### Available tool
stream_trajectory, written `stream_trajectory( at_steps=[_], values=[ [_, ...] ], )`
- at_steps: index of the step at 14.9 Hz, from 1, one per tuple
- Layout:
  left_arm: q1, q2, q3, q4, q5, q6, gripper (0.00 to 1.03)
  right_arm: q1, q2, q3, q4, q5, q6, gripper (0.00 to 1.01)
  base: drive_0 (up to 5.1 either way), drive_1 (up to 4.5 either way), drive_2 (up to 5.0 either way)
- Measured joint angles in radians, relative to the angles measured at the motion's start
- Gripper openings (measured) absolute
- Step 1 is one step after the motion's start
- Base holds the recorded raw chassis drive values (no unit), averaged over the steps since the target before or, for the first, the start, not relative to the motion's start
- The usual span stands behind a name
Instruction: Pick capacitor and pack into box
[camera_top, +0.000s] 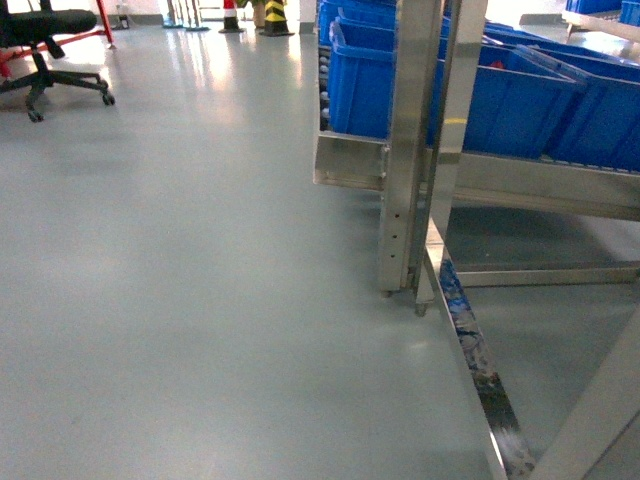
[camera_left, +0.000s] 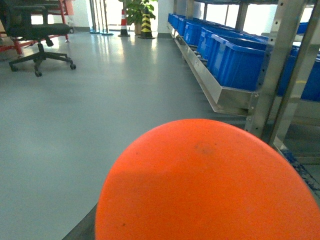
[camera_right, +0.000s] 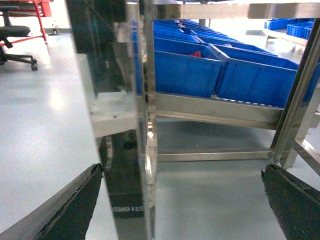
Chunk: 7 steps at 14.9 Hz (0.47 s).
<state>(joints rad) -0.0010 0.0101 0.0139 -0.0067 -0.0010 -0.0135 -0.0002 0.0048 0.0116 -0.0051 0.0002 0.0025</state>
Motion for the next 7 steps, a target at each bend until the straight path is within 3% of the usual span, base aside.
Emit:
stream_trajectory(
  at_steps=[7],
  values=[
    [0.0,0.0,0.0,0.0,-0.001,0.0,0.43,0.0,0.0,0.0,0.003,0.0,0.0,0.98,-4.8,2.16,2.8]
  ],
)
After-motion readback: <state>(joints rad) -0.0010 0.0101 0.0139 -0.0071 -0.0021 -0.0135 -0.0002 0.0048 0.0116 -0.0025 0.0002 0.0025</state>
